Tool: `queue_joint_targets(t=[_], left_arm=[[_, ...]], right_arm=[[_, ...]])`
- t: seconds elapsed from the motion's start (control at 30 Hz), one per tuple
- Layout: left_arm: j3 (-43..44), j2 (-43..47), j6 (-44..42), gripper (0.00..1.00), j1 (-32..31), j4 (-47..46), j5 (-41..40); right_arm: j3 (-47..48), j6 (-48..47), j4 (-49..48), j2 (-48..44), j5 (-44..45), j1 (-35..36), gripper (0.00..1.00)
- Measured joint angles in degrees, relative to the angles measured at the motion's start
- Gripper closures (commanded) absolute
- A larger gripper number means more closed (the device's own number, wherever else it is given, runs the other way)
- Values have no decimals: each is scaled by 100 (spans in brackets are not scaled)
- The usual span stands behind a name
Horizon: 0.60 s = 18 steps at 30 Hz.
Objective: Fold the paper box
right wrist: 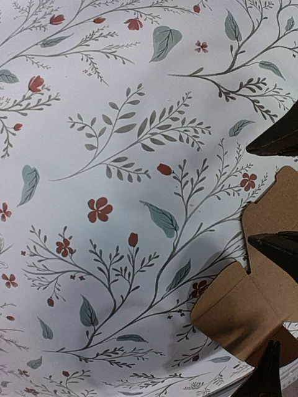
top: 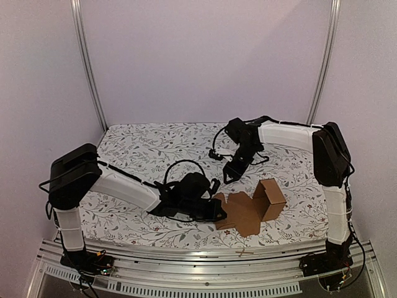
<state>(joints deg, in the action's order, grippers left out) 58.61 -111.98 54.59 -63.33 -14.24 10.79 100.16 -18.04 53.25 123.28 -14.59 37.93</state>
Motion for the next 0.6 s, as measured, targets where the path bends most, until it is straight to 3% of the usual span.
queue_joint_targets(t=[0.6], left_arm=[[155,-210,24,100,-81,734,-682]], right_arm=[[275,-20,162,625,-452,251,60]])
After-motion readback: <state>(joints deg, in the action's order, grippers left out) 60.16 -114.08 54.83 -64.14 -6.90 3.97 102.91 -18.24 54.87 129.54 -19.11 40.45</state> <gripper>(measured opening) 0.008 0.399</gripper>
